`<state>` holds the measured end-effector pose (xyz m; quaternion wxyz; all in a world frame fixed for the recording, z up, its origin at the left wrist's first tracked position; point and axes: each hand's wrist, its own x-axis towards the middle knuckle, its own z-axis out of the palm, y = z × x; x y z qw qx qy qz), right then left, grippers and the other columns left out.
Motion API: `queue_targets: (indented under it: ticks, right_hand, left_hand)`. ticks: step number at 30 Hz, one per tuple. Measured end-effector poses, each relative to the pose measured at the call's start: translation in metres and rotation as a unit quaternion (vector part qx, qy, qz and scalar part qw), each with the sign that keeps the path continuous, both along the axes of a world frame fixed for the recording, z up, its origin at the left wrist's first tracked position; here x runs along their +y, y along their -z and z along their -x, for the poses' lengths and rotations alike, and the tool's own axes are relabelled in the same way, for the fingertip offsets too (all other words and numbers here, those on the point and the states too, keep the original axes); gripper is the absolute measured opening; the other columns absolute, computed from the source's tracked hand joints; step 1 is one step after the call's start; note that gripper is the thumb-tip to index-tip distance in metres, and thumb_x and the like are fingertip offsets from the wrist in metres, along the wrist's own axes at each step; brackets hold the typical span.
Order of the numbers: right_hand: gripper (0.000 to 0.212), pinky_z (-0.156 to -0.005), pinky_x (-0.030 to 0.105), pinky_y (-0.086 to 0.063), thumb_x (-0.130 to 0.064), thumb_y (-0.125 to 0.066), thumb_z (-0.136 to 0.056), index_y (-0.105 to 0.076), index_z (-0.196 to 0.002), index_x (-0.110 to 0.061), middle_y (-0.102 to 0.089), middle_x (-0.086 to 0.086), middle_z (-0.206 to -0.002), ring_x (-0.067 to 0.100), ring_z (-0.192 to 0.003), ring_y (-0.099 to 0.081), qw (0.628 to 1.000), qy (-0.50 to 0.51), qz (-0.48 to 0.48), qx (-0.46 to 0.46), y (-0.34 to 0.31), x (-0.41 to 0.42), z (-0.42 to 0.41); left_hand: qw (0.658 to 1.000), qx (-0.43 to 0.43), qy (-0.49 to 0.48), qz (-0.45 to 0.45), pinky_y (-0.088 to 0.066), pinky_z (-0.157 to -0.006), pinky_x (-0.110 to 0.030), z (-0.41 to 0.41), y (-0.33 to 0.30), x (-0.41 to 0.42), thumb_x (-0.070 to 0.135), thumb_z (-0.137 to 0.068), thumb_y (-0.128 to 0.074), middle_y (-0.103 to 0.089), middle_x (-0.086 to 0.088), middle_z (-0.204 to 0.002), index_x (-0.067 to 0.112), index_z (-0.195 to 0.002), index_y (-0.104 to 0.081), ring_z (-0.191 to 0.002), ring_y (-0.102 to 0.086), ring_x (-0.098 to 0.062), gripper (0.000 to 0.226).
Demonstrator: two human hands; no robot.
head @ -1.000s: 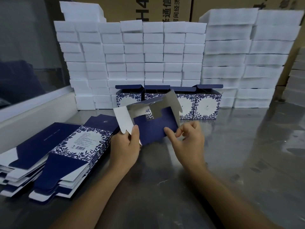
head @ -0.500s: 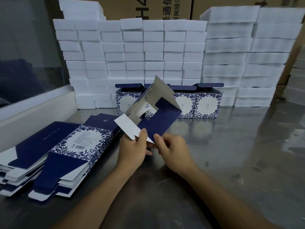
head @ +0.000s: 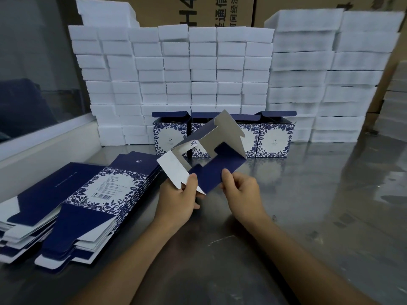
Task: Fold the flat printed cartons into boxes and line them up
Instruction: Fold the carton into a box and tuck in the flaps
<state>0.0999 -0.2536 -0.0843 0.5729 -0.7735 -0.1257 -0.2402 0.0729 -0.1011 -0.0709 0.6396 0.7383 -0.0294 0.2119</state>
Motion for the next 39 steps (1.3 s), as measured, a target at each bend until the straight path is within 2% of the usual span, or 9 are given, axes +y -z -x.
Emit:
queue_targets:
  ticks: [5, 11, 23, 26, 28, 31, 34, 37, 39]
  right_hand:
    - [0.052, -0.049, 0.028, -0.032, -0.028, -0.053, -0.103, -0.051, -0.056, -0.006, -0.043, -0.008, -0.046, 0.008, -0.045, -0.036, 0.999, -0.006, -0.025, 0.024, 0.001, -0.001, -0.002]
    - [0.053, -0.056, 0.031, -0.03, -0.039, -0.05, -0.104, -0.059, -0.053, -0.028, -0.042, -0.009, -0.045, 0.01, -0.046, -0.036, 0.994, 0.032, -0.093, 0.04, 0.001, -0.009, -0.008]
    - [0.052, -0.057, 0.032, -0.028, -0.026, -0.05, -0.103, -0.05, -0.053, -0.014, -0.039, -0.004, -0.048, 0.015, -0.05, -0.032, 0.994, 0.046, -0.081, 0.062, 0.0, -0.018, -0.007]
    - [0.042, -0.059, 0.031, -0.033, -0.034, -0.056, -0.1, -0.055, -0.069, -0.005, -0.046, -0.006, -0.055, 0.011, -0.051, -0.037, 0.992, 0.106, -0.047, 0.048, -0.002, -0.019, -0.006]
    - [0.022, -0.064, 0.032, -0.042, -0.037, -0.065, -0.094, -0.056, -0.09, -0.017, -0.058, -0.008, -0.074, 0.005, -0.059, -0.052, 0.987, 0.144, -0.064, 0.023, -0.005, -0.019, -0.003]
    - [0.033, -0.074, 0.029, -0.051, -0.028, -0.064, -0.096, -0.05, -0.126, -0.024, -0.059, -0.008, -0.103, -0.002, -0.083, -0.059, 0.988, 0.125, -0.088, -0.03, -0.011, -0.017, 0.002]
    - [0.027, -0.077, 0.026, -0.052, -0.02, -0.051, -0.103, -0.052, -0.129, -0.028, -0.058, -0.008, -0.113, 0.001, -0.097, -0.058, 0.992, 0.094, -0.027, -0.086, -0.015, -0.012, 0.006]
    - [0.034, -0.079, 0.016, -0.048, -0.016, -0.043, -0.106, -0.051, -0.135, -0.033, -0.055, -0.017, -0.118, -0.007, -0.107, -0.052, 0.99, 0.074, 0.019, -0.121, -0.015, -0.007, 0.01]
    - [0.043, -0.09, 0.021, -0.047, -0.013, -0.04, -0.107, -0.045, -0.146, -0.03, -0.05, -0.028, -0.126, -0.01, -0.116, -0.048, 0.988, 0.066, 0.039, -0.137, -0.015, -0.006, 0.011]
  left_hand:
    - [1.0, 0.006, 0.004, -0.007, -0.055, -0.049, -0.032, -0.002, 0.002, 0.001, 0.039, -0.08, -0.052, -0.07, -0.005, -0.061, 0.016, -0.064, -0.066, -0.061, -0.069, -0.026, 0.032]
    - [1.0, -0.001, -0.006, -0.014, -0.053, -0.056, -0.038, -0.004, 0.002, 0.006, 0.038, -0.08, -0.052, -0.067, -0.004, -0.054, 0.015, -0.056, -0.064, -0.05, -0.064, -0.017, 0.036]
    - [0.999, -0.014, -0.009, -0.047, -0.056, -0.065, -0.05, 0.0, -0.003, 0.006, 0.038, -0.079, -0.053, -0.065, -0.002, -0.051, 0.027, -0.061, -0.067, -0.054, -0.065, -0.016, 0.025]
    - [0.997, -0.04, -0.028, -0.051, -0.053, -0.062, -0.047, 0.0, -0.004, 0.008, 0.034, -0.077, -0.056, -0.061, -0.009, -0.05, 0.009, -0.052, -0.061, -0.052, -0.062, -0.024, 0.036]
    - [0.993, -0.066, -0.051, -0.084, -0.049, -0.056, -0.04, 0.0, -0.005, 0.011, 0.033, -0.076, -0.055, -0.057, -0.012, -0.049, 0.002, -0.05, -0.052, -0.05, -0.056, -0.028, 0.04]
    - [0.979, -0.118, -0.079, -0.149, -0.035, -0.045, -0.013, 0.0, -0.007, 0.013, 0.03, -0.075, -0.057, -0.056, 0.01, -0.047, 0.014, -0.05, -0.045, -0.045, -0.051, -0.006, 0.032]
    - [0.97, -0.144, -0.088, -0.177, -0.043, -0.056, -0.016, 0.001, -0.009, 0.013, 0.029, -0.075, -0.06, -0.06, 0.011, -0.064, 0.025, -0.077, -0.047, -0.061, -0.058, -0.003, 0.013]
    - [0.975, -0.149, -0.054, -0.153, -0.051, -0.076, -0.036, 0.002, -0.009, 0.014, 0.029, -0.075, -0.063, -0.056, 0.005, -0.106, 0.032, -0.111, -0.042, -0.091, -0.059, -0.013, 0.042]
    - [0.976, -0.155, -0.046, -0.143, -0.047, -0.089, -0.032, 0.003, -0.011, 0.013, 0.031, -0.077, -0.064, -0.049, 0.004, -0.124, 0.032, -0.128, -0.038, -0.107, -0.054, -0.008, 0.057]
